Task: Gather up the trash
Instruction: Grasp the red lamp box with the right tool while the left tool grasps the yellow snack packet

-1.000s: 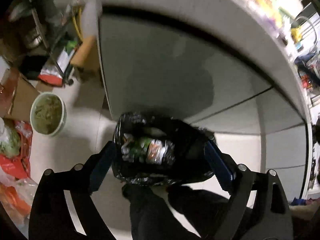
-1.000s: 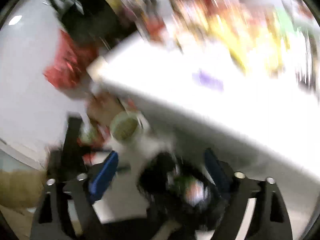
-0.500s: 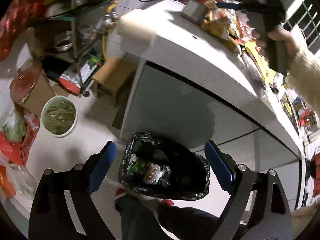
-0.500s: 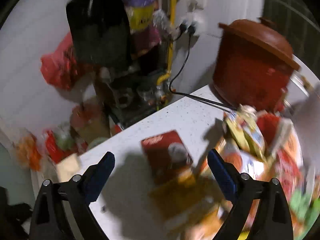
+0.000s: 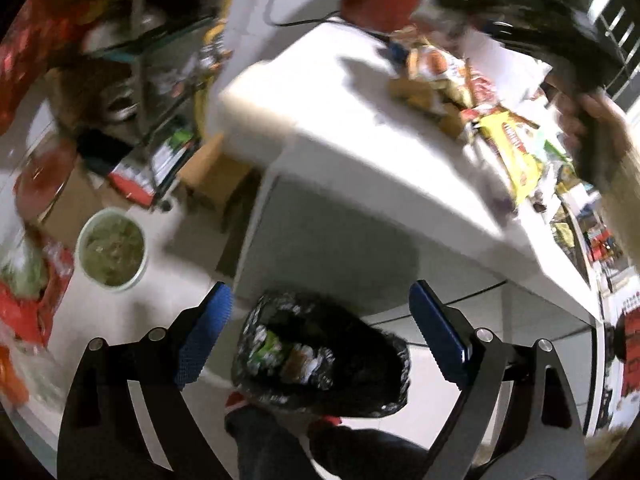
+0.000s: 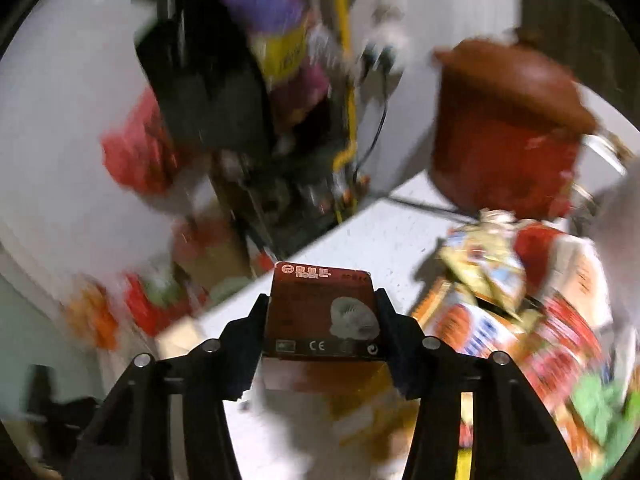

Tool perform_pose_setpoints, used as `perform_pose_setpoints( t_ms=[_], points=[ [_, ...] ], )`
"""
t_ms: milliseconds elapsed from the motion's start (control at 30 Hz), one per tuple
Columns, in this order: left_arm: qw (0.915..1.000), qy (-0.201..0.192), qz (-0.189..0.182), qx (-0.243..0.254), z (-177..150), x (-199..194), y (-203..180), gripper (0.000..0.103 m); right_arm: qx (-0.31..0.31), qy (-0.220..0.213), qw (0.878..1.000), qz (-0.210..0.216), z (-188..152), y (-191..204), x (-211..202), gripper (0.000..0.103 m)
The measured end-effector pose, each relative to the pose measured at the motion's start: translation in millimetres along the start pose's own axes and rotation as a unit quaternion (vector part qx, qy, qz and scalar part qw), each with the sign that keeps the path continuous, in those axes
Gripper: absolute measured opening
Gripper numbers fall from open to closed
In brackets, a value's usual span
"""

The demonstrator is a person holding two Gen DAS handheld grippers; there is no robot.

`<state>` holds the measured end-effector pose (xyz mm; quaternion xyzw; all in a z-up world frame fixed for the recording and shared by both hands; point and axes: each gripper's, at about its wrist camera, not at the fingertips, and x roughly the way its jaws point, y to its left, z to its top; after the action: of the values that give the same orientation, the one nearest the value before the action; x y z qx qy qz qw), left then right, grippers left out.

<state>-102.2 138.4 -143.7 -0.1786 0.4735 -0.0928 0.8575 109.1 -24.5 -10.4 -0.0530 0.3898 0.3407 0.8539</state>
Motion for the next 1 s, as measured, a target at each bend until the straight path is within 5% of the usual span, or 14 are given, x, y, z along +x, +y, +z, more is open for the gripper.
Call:
perform_pose_setpoints(
  t_ms=[167,367,567,767,867,1000],
  points=[
    [0.9987,-0.015,-0.034,0.035,62.3,24.4,-38.8,0.088,0.086,-0.048,0.995,0.006,-40.2,-30.5,-82.0,0.051],
    [0.9942,-0.017,0.004,0.106,137.2,72.6,-84.3,0.088,0.151,-0.075,0.985,-0.023,-98.6,-51.8,-144.0,0.051],
    [0.9912,0.024,0.043,0.123,165.4,119.0,-99.6,0.088,0.196,-0.079,0.977,-0.035,-137.2,-59.8,-156.2,0.051],
    [0.9894,0.011,0.071,0.126,173.8,130.0,-98.5,0.087,0.226,-0.086,0.970,-0.025,-156.5,-66.7,-159.1,0.051],
    [0.9848,0.004,0.083,0.152,169.2,129.8,-100.5,0.078,0.232,-0.089,0.968,-0.017,-159.6,-67.6,-158.9,0.051],
    [0.9851,-0.003,0.074,0.155,165.9,120.5,-97.5,0.047,0.236,-0.089,0.968,-0.008,-157.1,-66.0,-154.0,0.051]
  ],
)
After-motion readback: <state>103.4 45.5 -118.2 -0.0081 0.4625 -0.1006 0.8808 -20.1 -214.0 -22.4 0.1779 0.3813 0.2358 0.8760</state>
